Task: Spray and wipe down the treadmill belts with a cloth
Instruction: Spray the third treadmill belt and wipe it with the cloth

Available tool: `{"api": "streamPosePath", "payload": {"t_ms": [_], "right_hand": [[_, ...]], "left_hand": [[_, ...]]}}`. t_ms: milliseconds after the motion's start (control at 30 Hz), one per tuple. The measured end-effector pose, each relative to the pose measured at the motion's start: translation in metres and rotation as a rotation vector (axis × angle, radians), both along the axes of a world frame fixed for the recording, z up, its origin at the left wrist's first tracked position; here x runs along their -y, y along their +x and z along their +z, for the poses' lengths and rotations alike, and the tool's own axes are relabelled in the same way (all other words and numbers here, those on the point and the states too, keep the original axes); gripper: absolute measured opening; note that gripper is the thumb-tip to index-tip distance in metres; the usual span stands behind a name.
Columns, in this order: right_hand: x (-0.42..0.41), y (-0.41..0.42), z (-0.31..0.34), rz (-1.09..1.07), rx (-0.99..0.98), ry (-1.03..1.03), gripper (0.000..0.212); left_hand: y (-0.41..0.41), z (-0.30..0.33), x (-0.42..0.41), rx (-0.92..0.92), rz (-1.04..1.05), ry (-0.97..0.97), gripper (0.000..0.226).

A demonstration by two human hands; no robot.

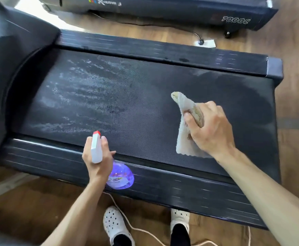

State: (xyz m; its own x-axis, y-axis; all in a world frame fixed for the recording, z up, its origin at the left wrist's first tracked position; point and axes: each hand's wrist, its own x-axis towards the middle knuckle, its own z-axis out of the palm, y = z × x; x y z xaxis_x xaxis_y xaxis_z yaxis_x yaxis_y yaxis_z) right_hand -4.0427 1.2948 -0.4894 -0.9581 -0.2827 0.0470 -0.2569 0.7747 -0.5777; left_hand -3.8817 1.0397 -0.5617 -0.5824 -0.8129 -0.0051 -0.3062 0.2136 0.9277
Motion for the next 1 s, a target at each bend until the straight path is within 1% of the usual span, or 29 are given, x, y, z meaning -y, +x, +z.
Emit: {"api": "streamPosePath", "payload": {"t_ms": [67,200,267,300,400,500,633,700,800,900,1000], "right_hand": [[0.013,0.005,-0.004,-0.016,-0.033,-0.004,0.054],[0.039,0.015,-0.021,-0.036,-0.058,-0.012,0.049],[0.05,0.019,-0.034,-0.033,-0.041,-0.02,0.05],[0.053,0.021,-0.04,-0.021,-0.033,-0.022,0.051],[0.056,0.024,-0.052,0.027,-0.041,0.005,0.053],[0.058,0.025,-0.065,0.083,-0.058,0.02,0.052],[0.081,0.024,-0.088,0.089,-0.127,0.011,0.049],[0.101,0.027,-0.102,0.089,-0.147,0.014,0.047],[0.138,0.034,-0.13,0.087,-0.194,0.018,0.042],[0.193,0.041,-0.161,0.085,-0.209,0.008,0.039],[0.254,0.045,-0.192,0.09,-0.232,-0.019,0.038]], "left_hand": [[-0.01,0.0,0.01,-0.015,-0.038,0.016,0.016],[-0.03,-0.006,0.025,-0.058,-0.122,0.005,0.022],[-0.038,-0.01,0.033,-0.074,-0.124,0.014,0.025],[-0.04,-0.011,0.035,-0.083,-0.117,0.017,0.024],[-0.042,-0.01,0.046,-0.123,-0.085,0.01,0.011],[-0.036,-0.01,0.063,-0.17,-0.053,0.007,0.01],[-0.031,-0.026,0.104,-0.196,-0.064,-0.001,0.006],[-0.03,-0.043,0.13,-0.168,-0.071,-0.005,0.023],[-0.026,-0.074,0.172,-0.171,-0.066,-0.017,0.031],[-0.017,-0.104,0.221,-0.198,-0.034,0.001,0.049],[-0.011,-0.121,0.272,-0.213,-0.03,-0.001,0.046]]}}
